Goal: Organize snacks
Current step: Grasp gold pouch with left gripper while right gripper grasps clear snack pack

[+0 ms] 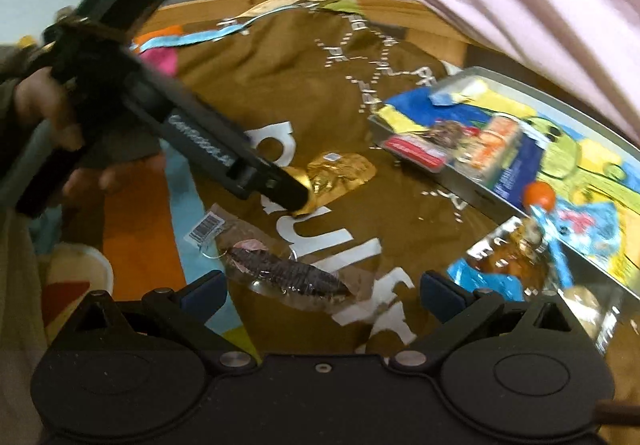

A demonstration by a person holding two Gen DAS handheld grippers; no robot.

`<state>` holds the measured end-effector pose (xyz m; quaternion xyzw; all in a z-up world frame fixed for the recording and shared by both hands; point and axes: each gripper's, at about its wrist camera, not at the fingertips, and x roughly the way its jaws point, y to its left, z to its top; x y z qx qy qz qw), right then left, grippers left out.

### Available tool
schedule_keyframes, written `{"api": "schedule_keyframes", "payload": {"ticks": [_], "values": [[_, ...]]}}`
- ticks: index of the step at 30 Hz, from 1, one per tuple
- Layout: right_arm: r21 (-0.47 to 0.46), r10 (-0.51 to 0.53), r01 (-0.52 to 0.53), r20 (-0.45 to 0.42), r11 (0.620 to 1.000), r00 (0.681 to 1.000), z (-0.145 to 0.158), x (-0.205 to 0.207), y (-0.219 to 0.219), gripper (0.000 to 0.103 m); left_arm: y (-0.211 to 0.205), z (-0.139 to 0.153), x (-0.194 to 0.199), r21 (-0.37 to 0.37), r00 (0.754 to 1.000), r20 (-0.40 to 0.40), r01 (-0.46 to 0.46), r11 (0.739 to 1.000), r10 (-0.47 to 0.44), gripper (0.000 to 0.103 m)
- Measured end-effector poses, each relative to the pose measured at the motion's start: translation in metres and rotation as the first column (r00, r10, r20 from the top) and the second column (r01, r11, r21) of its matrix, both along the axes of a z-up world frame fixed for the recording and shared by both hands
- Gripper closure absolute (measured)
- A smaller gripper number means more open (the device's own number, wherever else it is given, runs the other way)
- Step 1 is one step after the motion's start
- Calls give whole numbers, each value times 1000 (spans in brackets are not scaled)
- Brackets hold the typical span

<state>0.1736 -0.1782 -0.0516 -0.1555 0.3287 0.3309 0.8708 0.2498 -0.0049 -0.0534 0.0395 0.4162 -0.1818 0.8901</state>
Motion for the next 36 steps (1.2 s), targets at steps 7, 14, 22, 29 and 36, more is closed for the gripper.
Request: {"api": "schedule_keyframes", "payload": {"ticks": [7, 14, 22, 29, 36], "values": [[-49, 135, -135, 0, 990, 991, -15, 11, 13, 13, -9, -13, 22, 36, 998, -5, 69, 997, -69, 6], [-55, 188, -190, -47, 980, 981, -28, 24, 21, 15, -11, -25, 43, 57, 996, -55, 73, 996, -70, 17], [-53, 204, -208, -65, 977, 977, -29, 31, 25, 35, -1, -24, 49, 40, 997, -80, 10, 999, -7, 43], [-121, 166, -173, -65, 977, 984, -15, 17, 12, 75, 8, -20, 51, -2, 992, -119, -30, 1000, 30, 49], [-179, 67, -62, 21, 982, 998, -14, -3, 5, 52, 12, -18, 48, -16, 987, -145, -65, 998, 62, 49]]}}
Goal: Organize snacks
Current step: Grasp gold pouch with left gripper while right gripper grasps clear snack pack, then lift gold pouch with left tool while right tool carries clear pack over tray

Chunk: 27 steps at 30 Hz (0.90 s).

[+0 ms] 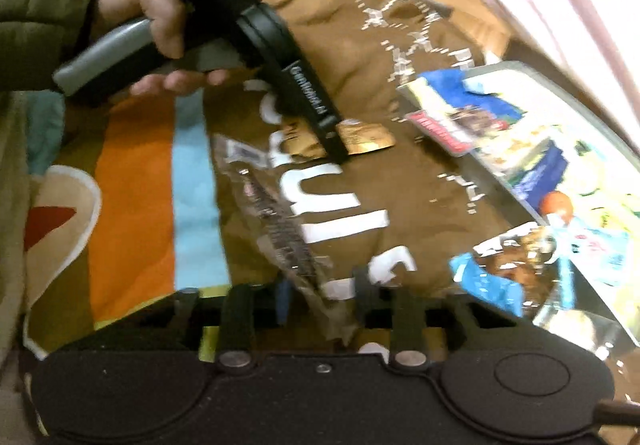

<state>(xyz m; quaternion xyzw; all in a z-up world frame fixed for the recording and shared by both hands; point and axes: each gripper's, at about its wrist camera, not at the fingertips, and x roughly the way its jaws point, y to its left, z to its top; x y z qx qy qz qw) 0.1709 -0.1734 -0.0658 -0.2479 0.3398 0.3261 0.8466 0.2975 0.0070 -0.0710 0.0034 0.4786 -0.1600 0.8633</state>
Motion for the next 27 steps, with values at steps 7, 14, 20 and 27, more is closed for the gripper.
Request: {"api": "schedule_keyframes", "payload": {"ticks": [7, 14, 20, 27], "values": [[-5, 65, -65, 76, 998, 995, -14, 7, 21, 45, 0, -2, 2, -4, 1000, -5, -8, 1000, 8, 49], [9, 126, -127, 73, 992, 989, -20, 6, 37, 71, -1, -2, 2, -3, 1000, -1, -11, 1000, 11, 49], [-68, 92, -86, 89, 994, 992, -12, -10, 34, 93, 2, 1, -4, -20, 1000, -7, -28, 999, 28, 51], [-154, 28, -13, 93, 988, 995, 0, -36, 12, 93, 13, 4, -11, -70, 997, -37, -68, 995, 65, 51]]}}
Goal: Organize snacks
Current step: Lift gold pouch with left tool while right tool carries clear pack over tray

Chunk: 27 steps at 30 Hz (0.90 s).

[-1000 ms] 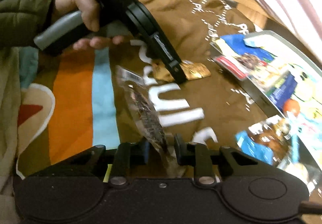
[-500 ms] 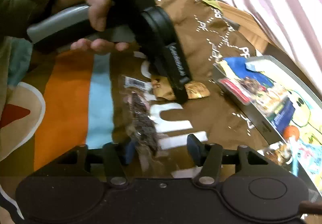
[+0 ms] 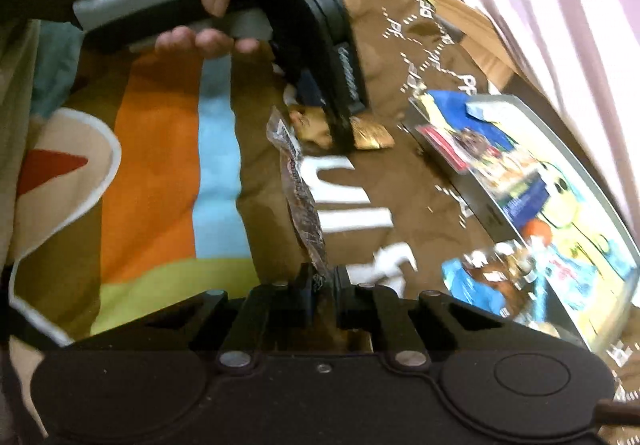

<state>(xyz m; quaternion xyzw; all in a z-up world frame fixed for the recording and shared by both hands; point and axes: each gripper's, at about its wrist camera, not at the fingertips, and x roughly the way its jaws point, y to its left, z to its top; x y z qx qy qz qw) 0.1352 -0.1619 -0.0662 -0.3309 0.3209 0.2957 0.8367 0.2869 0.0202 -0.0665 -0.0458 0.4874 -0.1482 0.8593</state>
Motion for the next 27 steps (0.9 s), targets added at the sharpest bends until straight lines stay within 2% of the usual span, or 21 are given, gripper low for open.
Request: {"api": "schedule_keyframes", "payload": {"ticks": [6, 12, 21, 27], "values": [[32, -145, 145, -8, 989, 989, 14, -2, -27, 93, 4, 2, -7, -30, 1000, -11, -26, 999, 26, 51], [165, -278, 281, -43, 945, 960, 25, 12, -48, 93, -2, 1, -21, -31, 1000, -19, -24, 999, 24, 51], [224, -337, 331, -13, 917, 941, 29, 19, -48, 93, -21, 5, -44, -32, 1000, -17, -4, 999, 3, 52], [262, -369, 352, 17, 898, 929, 35, 21, -52, 93, -18, 16, -51, -102, 998, 41, -42, 994, 46, 52]]}}
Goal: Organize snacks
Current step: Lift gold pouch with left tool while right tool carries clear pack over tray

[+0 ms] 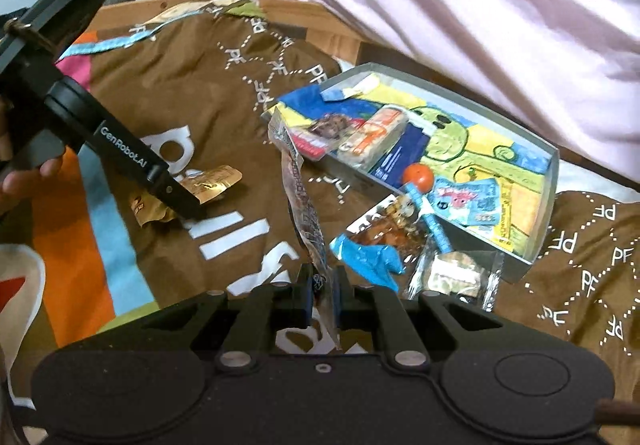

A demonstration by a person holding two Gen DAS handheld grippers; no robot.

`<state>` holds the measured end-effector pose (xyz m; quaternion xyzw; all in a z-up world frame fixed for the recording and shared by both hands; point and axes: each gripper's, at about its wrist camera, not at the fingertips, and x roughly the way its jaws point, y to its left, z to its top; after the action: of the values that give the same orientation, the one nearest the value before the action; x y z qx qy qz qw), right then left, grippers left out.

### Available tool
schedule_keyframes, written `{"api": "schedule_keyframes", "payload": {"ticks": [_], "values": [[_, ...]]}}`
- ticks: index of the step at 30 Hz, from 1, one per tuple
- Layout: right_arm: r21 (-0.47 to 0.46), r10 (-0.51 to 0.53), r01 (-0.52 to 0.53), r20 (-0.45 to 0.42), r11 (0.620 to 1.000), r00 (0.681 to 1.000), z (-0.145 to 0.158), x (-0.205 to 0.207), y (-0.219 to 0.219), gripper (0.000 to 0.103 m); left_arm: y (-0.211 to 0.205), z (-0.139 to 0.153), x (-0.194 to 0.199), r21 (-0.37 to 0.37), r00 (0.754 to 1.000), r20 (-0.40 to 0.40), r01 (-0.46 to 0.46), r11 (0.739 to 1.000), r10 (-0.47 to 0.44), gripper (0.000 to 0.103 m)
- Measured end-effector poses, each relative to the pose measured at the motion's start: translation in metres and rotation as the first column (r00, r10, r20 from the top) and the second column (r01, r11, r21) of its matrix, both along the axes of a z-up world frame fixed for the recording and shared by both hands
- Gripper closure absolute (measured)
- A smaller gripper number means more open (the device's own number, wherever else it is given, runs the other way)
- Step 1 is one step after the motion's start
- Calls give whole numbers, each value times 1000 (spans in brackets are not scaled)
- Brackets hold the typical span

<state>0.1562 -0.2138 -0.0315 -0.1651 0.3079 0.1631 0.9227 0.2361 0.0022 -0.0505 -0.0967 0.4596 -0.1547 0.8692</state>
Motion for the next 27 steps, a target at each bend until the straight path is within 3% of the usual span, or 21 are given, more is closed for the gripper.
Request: {"api": "schedule_keyframes", "payload": {"ticks": [9, 18, 27], "values": [[77, -59, 52, 91, 996, 994, 15, 7, -5, 93, -6, 28, -3, -34, 987, 153, -53, 998, 57, 52], [156, -119, 95, 152, 983, 981, 29, 18, -17, 93, -26, 63, 2, -22, 939, 332, -85, 996, 87, 52], [184, -171, 137, 187, 973, 967, 32, 36, -37, 93, -58, 80, 31, -34, 920, 386, -51, 998, 60, 52]]}}
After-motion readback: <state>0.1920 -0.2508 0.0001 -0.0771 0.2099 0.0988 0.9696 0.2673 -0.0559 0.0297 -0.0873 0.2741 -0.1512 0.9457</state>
